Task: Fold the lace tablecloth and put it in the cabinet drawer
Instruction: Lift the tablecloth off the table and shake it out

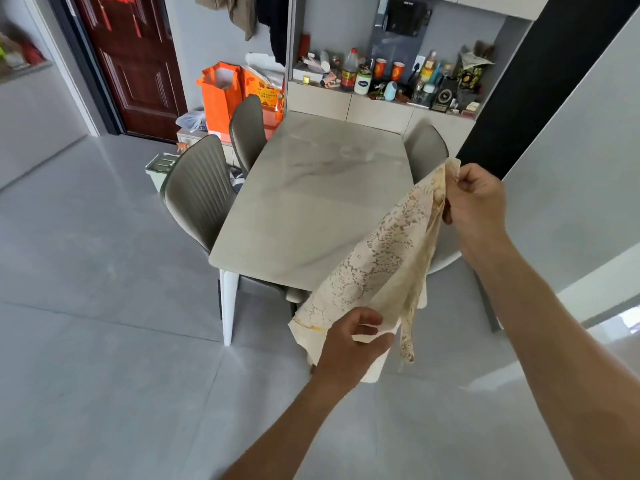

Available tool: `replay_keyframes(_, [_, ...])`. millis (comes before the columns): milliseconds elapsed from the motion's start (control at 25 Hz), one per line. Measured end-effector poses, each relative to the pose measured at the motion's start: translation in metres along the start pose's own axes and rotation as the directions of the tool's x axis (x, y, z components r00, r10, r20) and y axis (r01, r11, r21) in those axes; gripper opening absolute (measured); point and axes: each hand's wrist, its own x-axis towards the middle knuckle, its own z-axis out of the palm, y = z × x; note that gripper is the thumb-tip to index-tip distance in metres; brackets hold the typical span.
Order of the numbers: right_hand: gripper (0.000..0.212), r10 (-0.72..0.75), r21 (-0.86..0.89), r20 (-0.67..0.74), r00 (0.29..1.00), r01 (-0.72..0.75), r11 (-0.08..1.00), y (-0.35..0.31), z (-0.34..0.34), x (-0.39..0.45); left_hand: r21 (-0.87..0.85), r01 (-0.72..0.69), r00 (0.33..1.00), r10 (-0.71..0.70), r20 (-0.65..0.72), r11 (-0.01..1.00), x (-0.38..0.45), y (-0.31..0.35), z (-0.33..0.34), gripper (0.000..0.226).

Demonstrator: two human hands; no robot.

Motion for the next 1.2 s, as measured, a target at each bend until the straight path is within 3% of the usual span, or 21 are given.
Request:
replay_keyframes(80, [0.035,-0.047,-0.051,-0.049,0.998,0.044,0.998,0.0,0.002,0.001,-0.009,0.02,0.999,-0.02,0.045,1.0,-0.01,-0.009,0.007,0.024])
replay_keyframes(200, [0.035,-0.12,-0.14,-0.143,0.982,0.1,0.985,0.001,0.007,0.005,0.146,-0.006,0.992,-0.012,0.126,0.989,-0.022,-0.013,0.017,0.05])
replay_keyframes(320, [0.034,-0.175,-0.19,-0.157,0.972,0.144,0.971,0.001,0.012,0.007,0.301,-0.088,0.993,0.107,-0.046,0.95,-0.017,-0.009,0.03,0.068])
replay_keyframes(400, [0.033,-0.195,-0.205,-0.136,0.971,0.165,0.965,0.0,0.01,0.007,0.373,-0.113,0.974,0.177,-0.142,0.921,-0.005,-0.005,0.034,0.063])
replay_keyframes(600, [0.025,-0.208,-0.174,-0.072,0.975,0.193,0.966,-0.005,-0.005,0.008,0.41,-0.129,0.95,0.231,-0.21,0.903,0.032,0.005,0.02,0.039])
replay_keyframes(680, [0.024,-0.186,-0.117,-0.047,0.981,0.18,0.977,-0.006,-0.016,0.009,0.345,-0.175,0.956,0.243,-0.164,0.922,0.045,0.011,0.006,0.036])
replay_keyframes(760, [0.023,-0.168,-0.08,-0.04,0.985,0.164,0.983,-0.004,-0.023,0.01,0.256,-0.164,0.984,0.175,-0.023,0.953,0.053,0.021,-0.008,0.027])
replay_keyframes(840, [0.02,-0.154,-0.076,-0.053,0.987,0.149,0.986,0.001,-0.029,0.013,0.33,-0.123,0.992,0.128,0.009,0.936,0.06,0.023,-0.018,0.014])
replay_keyframes(920, [0.02,-0.133,-0.064,-0.067,0.989,0.129,0.99,0.009,-0.035,0.018,0.332,-0.1,0.988,0.132,-0.074,0.938,0.063,0.018,-0.029,0.032])
replay_keyframes(1080, [0.031,-0.042,-0.013,-0.093,0.995,0.041,0.999,0.032,-0.045,0.023,0.288,-0.078,0.958,0.151,-0.242,0.954,0.068,0.023,-0.06,0.015])
replay_keyframes(1200, [0.032,0.036,-0.036,-0.079,0.996,-0.039,0.999,0.048,-0.051,0.024,0.279,-0.119,0.933,0.204,-0.298,0.953,0.076,0.041,-0.091,0.017])
